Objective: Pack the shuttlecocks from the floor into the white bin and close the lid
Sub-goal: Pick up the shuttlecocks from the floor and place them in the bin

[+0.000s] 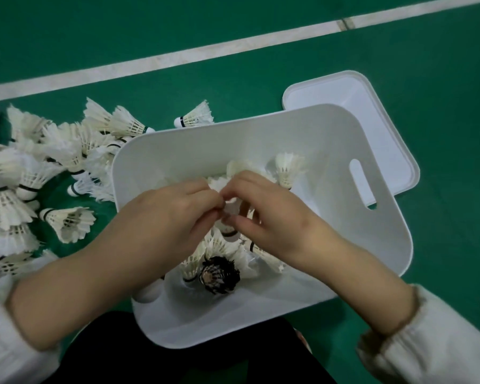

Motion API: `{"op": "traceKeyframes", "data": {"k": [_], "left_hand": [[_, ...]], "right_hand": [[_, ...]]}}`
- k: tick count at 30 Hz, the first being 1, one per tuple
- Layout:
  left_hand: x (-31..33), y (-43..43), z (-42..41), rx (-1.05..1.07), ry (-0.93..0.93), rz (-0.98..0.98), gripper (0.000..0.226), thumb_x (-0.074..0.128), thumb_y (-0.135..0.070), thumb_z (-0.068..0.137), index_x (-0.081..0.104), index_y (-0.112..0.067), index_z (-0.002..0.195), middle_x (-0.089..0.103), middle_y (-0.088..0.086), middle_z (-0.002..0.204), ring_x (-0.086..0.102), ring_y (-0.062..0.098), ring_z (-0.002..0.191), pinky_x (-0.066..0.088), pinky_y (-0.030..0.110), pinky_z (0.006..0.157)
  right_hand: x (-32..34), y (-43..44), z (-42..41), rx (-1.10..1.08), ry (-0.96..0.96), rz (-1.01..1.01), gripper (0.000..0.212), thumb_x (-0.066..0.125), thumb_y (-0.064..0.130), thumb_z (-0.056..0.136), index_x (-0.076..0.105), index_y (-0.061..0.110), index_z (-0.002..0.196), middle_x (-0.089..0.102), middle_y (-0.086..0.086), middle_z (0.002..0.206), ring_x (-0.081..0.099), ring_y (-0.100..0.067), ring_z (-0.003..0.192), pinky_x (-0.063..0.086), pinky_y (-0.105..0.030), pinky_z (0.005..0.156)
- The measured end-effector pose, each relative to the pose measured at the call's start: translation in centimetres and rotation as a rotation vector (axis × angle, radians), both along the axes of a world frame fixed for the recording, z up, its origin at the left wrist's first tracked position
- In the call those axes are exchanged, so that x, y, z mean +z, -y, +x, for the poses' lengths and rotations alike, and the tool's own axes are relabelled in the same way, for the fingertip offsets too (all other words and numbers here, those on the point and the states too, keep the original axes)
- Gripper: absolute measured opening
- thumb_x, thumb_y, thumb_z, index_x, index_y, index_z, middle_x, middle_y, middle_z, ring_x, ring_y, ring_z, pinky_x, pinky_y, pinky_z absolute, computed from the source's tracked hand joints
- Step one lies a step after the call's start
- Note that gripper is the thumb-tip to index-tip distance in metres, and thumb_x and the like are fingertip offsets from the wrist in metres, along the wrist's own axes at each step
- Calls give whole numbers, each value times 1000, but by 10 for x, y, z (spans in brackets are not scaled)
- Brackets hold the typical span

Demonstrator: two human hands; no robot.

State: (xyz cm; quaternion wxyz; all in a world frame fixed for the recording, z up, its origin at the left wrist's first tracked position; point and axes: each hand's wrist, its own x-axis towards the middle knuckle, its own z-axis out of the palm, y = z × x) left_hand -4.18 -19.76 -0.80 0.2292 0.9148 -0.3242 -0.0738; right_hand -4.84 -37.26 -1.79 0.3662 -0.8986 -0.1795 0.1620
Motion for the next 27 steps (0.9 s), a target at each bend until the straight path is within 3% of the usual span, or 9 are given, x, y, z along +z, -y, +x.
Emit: {"op": "traceKeyframes", "data": {"k": [3, 6, 8, 11, 13, 14, 17, 23, 27], "left_hand": [[5, 2, -3, 63, -46, -27, 28, 36, -40, 90, 56, -24, 103, 53, -9, 97, 56, 12, 65, 48, 30, 52], [15, 0, -2, 166, -96, -35, 37, 33, -47, 90, 44, -27, 119, 41, -12, 110, 51, 1, 61, 38, 13, 56], [20, -3, 0, 204, -118, -27, 38, 32, -46, 88, 43, -28, 120, 41, -14, 106, 49, -7, 70, 31, 6, 63], [25, -7, 4, 196, -122, 30, 36, 29, -42, 79, 55, -25, 97, 50, -12, 80, 49, 3, 68, 33, 9, 63], [29, -6, 5, 170, -111, 61, 32, 30, -40, 70, 56, -23, 77, 48, -10, 64, 46, 7, 59, 31, 13, 55], [30, -5, 5, 155, -118, 75, 29, 30, -39, 68, 53, -23, 71, 47, -11, 61, 46, 5, 58, 29, 14, 52], [31, -5, 5, 94, -114, 85, 20, 32, -36, 68, 49, -25, 69, 45, -12, 60, 44, 4, 56, 27, 13, 50], [18, -4, 4, -59, -14, 52, 20, 34, -29, 89, 50, -28, 101, 45, -18, 89, 44, 6, 83, 34, 27, 72], [9, -4, 6, -64, 19, 33, 19, 41, -28, 87, 58, -23, 94, 59, -10, 84, 47, 10, 78, 35, 24, 71]], "right_hand": [[5, 9, 4, -83, 49, -61, 6, 65, 17, 84, 65, 11, 87, 50, 8, 84, 52, -9, 75, 43, -24, 68], [14, 32, 7, -277, 83, -109, 7, 65, 22, 85, 65, 15, 83, 58, 4, 83, 56, -10, 75, 46, -23, 71], [18, 50, 11, -457, 90, -118, 8, 65, 22, 86, 66, 14, 85, 59, 2, 87, 57, -12, 78, 45, -15, 71], [13, 65, 21, -573, 73, -156, 15, 59, 18, 89, 69, 7, 93, 61, -2, 97, 58, -13, 83, 38, 0, 68], [2, 61, 28, -516, 91, -201, 18, 57, 18, 90, 71, 7, 94, 63, -3, 100, 60, -16, 87, 42, -6, 73], [-7, 58, 32, -466, 107, -246, 19, 56, 18, 91, 71, 6, 95, 64, -4, 102, 61, -18, 89, 46, -17, 80], [-38, 50, 46, -314, 121, -425, 25, 50, 13, 92, 71, 1, 98, 61, -11, 108, 60, -30, 94, 46, -39, 85], [-83, 52, 53, -170, 35, -747, 26, 47, -2, 86, 64, 4, 105, 57, -11, 110, 53, -31, 100, 44, -33, 71], [-70, 53, 48, -170, -41, -725, 38, 47, 1, 87, 54, 11, 123, 51, -10, 121, 51, -33, 104, 48, -39, 83]]}}
